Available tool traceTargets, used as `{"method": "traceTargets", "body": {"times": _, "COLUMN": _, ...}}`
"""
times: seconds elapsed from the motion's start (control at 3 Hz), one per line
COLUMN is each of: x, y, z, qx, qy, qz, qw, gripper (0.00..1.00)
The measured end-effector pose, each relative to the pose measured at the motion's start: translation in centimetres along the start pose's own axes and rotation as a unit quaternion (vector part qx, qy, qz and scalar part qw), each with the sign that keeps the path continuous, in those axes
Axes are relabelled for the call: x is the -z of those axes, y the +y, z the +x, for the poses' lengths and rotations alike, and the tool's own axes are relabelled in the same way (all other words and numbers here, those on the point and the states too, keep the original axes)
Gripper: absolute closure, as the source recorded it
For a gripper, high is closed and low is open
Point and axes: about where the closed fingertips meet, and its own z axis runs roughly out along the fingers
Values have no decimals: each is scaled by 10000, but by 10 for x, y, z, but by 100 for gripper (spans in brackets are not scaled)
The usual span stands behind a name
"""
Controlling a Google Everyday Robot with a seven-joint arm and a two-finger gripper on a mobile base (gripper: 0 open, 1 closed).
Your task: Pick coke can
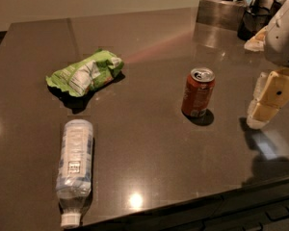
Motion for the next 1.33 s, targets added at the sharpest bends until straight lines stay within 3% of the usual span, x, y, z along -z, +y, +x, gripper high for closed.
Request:
{"method": "traceTargets", "body": {"times": 0.33, "x": 0, "y": 0, "z": 0, "qx": 0, "qy": 0, "qz": 0, "qw": 10000, "gripper": 0}}
{"method": "traceTargets", "body": {"times": 0.67, "x": -12, "y": -12, "z": -5, "qx": -190, "qy": -127, "qz": 102, "qw": 9997, "gripper": 0}}
{"method": "traceTargets", "body": {"times": 1.0, "x": -31, "y": -21, "z": -20, "qx": -435, "qy": -536, "qz": 149, "qw": 9975, "gripper": 0}}
{"method": "traceTargets", "body": {"times": 1.33, "x": -51, "y": -30, "z": -40, "qx": -713, "qy": -970, "qz": 144, "qw": 9926, "gripper": 0}}
